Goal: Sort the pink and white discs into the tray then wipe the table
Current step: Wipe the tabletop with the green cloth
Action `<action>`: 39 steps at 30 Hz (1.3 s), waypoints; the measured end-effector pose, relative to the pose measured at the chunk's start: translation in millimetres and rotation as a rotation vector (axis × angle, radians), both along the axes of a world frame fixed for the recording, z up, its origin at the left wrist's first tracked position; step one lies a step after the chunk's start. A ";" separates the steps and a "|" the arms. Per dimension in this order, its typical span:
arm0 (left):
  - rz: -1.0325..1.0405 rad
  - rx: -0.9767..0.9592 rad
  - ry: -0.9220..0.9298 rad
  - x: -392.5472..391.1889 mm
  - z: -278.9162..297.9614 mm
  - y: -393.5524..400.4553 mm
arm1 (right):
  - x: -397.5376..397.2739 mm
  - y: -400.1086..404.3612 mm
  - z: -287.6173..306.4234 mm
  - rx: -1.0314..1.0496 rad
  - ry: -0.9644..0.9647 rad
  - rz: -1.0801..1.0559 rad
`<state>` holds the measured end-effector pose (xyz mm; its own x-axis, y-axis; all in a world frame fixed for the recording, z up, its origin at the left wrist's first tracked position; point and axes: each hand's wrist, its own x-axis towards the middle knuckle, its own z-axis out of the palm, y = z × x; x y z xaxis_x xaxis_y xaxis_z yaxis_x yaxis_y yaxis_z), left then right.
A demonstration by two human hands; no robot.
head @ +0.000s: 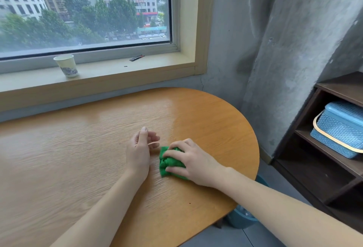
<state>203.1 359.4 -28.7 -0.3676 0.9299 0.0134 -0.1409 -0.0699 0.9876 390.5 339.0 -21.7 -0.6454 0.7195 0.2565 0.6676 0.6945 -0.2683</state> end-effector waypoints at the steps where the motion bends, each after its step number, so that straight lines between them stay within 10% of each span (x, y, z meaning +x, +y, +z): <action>1: 0.008 0.007 -0.012 0.2 0.1 0.1 | -5.7 10.2 0.8 -0.009 -0.007 -0.043; 24: -0.047 0.034 -0.002 -4.0 -5.6 1.1 | 137.5 159.7 6.1 -0.097 -0.049 -0.835; 39: -0.081 0.037 0.031 -3.8 -1.9 -0.4 | 101.4 33.3 4.7 -0.124 0.029 -0.550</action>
